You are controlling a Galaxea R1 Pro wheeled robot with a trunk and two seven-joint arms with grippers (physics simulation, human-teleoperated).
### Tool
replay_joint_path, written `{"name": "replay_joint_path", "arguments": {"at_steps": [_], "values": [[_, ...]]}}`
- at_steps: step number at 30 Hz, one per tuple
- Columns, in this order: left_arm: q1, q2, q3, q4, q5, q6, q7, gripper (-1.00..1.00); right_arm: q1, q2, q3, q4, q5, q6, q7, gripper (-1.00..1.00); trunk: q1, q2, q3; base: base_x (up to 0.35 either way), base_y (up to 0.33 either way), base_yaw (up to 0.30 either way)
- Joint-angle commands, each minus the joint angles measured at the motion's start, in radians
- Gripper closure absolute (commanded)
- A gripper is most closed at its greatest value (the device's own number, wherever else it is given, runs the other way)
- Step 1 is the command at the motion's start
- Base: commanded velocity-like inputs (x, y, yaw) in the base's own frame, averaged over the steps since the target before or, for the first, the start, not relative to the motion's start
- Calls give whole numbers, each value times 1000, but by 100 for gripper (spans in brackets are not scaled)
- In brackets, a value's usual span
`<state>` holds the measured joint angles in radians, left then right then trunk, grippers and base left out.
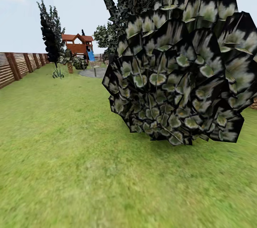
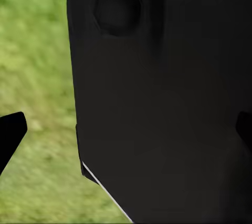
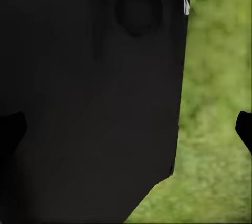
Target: Take the three Easter eggs out of the wicker basket on the lawn in the garden, then place them on the lawn next to a single tree (choose any tree) so that all three eggs are next to the same tree and none are left in the basket.
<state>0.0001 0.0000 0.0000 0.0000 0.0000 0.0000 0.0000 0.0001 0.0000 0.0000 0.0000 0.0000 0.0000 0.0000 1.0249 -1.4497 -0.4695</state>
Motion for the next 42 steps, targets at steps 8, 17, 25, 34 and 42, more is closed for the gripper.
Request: {"name": "replay_joint_path", "arguments": {"at_steps": [8, 17, 25, 34, 42], "values": [[12, 16, 2, -3, 2, -2, 0, -100, -33, -3, 3, -2, 1, -13, 5, -100, 0, 0, 0, 0, 0, 0], [12, 30, 2, -4, 3, -2, 0, -100, -65, -3, 1, -9, 3, -64, 5, -100, 0, 0, 0, 0, 0, 0], [13, 30, 2, -5, 3, -2, 0, -100, -66, 2, 3, -32, 4, -108, 6, -100, 0, 0, 0, 0, 0, 0], [12, 24, 3, -12, 9, -6, 0, -100, -67, 1, 3, -29, 2, -188, 14, -100, 0, 0, 0, 0, 0, 0], [12, 7, 5, -23, 11, -12, -1, -100, -67, 2, 4, -28, 1, -189, 14, -100, 0, 0, 0, 0, 0, 0]]}}
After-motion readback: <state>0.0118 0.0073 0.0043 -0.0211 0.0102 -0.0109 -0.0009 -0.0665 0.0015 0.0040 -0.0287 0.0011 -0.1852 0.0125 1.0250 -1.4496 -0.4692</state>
